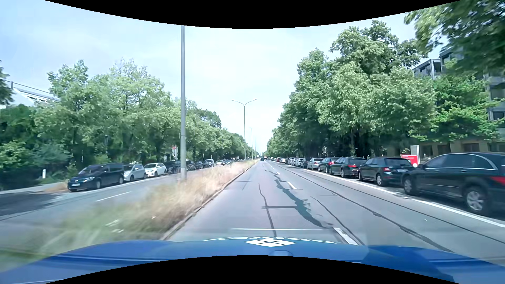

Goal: Follow the waypoints while adhering to traffic rules and regulations

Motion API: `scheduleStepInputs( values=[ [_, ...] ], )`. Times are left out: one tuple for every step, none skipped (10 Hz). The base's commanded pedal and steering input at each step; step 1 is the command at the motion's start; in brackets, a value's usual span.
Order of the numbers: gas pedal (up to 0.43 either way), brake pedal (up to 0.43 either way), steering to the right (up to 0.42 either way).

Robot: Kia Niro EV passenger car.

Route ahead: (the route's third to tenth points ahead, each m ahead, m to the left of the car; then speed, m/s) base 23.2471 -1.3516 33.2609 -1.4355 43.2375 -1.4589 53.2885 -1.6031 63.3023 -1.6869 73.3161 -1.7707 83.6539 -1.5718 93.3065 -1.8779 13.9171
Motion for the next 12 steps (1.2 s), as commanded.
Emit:
scheduleStepInputs(
  values=[
    [0.189,0.0,-0.006],
    [0.189,0.0,-0.006],
    [0.189,0.0,-0.006],
    [0.189,0.0,-0.006],
    [0.189,0.0,-0.006],
    [0.189,0.0,-0.005],
    [0.189,0.0,-0.005],
    [0.189,0.0,-0.003],
    [0.189,0.0,-0.002],
    [0.189,0.0,-0.001],
    [0.189,0.0,-0.001],
    [0.189,0.0,-0.001]
  ],
)
